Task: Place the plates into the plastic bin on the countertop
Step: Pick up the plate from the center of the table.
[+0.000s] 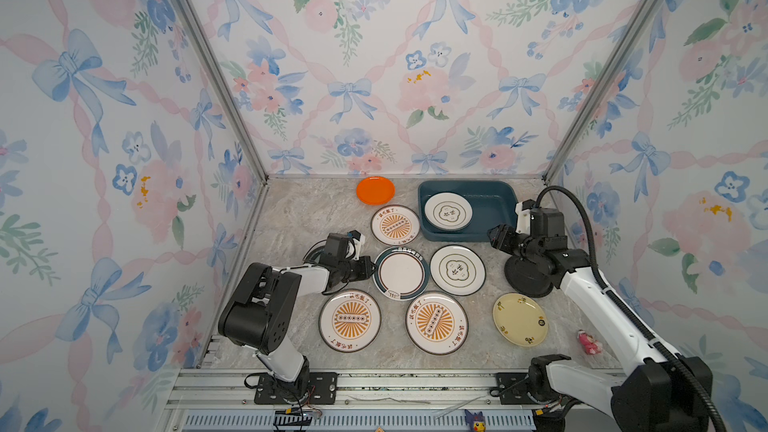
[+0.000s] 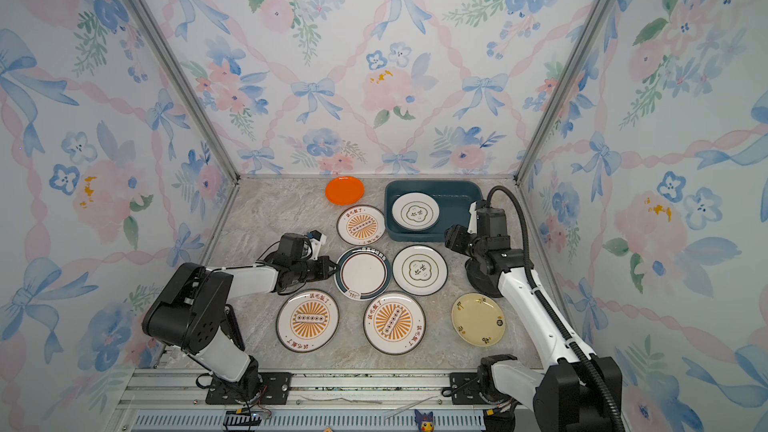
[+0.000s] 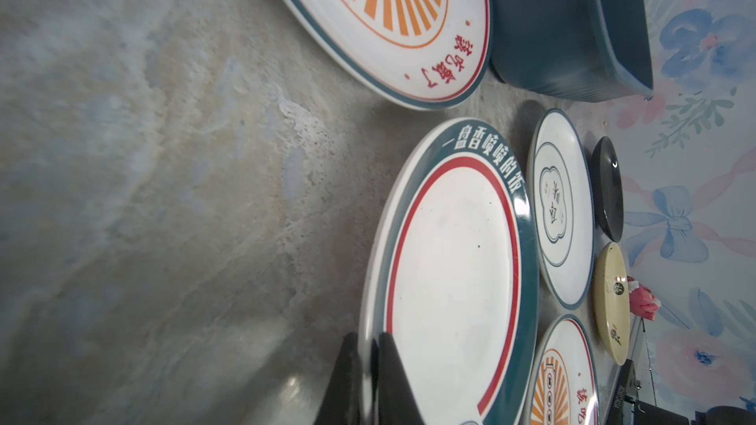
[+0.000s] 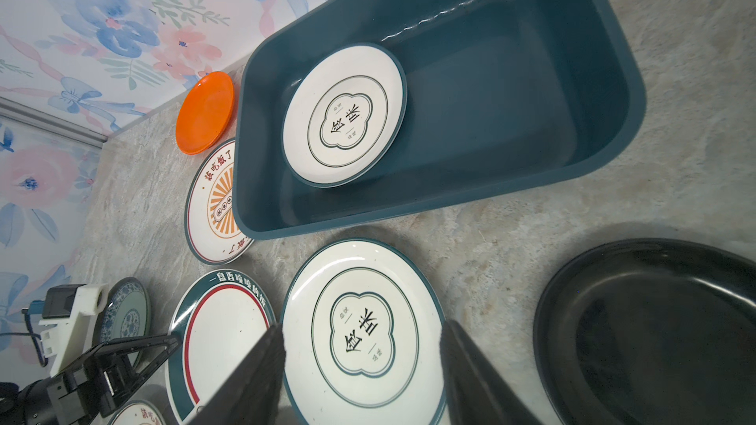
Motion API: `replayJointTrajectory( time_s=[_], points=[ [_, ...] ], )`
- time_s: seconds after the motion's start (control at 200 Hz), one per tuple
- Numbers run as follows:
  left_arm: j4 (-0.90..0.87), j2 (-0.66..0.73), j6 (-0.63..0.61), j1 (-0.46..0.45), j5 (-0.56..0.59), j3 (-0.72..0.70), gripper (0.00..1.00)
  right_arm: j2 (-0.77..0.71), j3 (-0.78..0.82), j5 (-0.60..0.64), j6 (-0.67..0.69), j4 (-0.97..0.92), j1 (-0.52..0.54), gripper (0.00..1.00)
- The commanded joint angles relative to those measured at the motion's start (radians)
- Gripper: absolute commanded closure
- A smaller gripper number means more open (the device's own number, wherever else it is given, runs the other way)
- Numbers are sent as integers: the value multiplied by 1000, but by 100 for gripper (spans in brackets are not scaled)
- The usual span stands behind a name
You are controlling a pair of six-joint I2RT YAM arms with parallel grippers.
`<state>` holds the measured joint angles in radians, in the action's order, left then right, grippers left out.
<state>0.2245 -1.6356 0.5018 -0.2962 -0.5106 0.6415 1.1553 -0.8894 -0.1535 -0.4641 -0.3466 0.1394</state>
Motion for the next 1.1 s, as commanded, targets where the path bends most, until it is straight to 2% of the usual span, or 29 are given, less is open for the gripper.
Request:
replayJointTrajectory(
  time_s=[0.0,0.425,0.765,1.095],
  points=[
    [-34,-15,-19,18,34,-11,100,-25,24,-6,-11,-13,8,40],
    [-39,59,16,68,12,18,100,-52,74,-62,-17,17,24,39],
    [-41,156,65,70,-46,20,100,-17,154,-322,-47,267,57,36],
    [-27,237,144,98,-141,63,100,41,157,-442,-36,363,135,33]
  ],
)
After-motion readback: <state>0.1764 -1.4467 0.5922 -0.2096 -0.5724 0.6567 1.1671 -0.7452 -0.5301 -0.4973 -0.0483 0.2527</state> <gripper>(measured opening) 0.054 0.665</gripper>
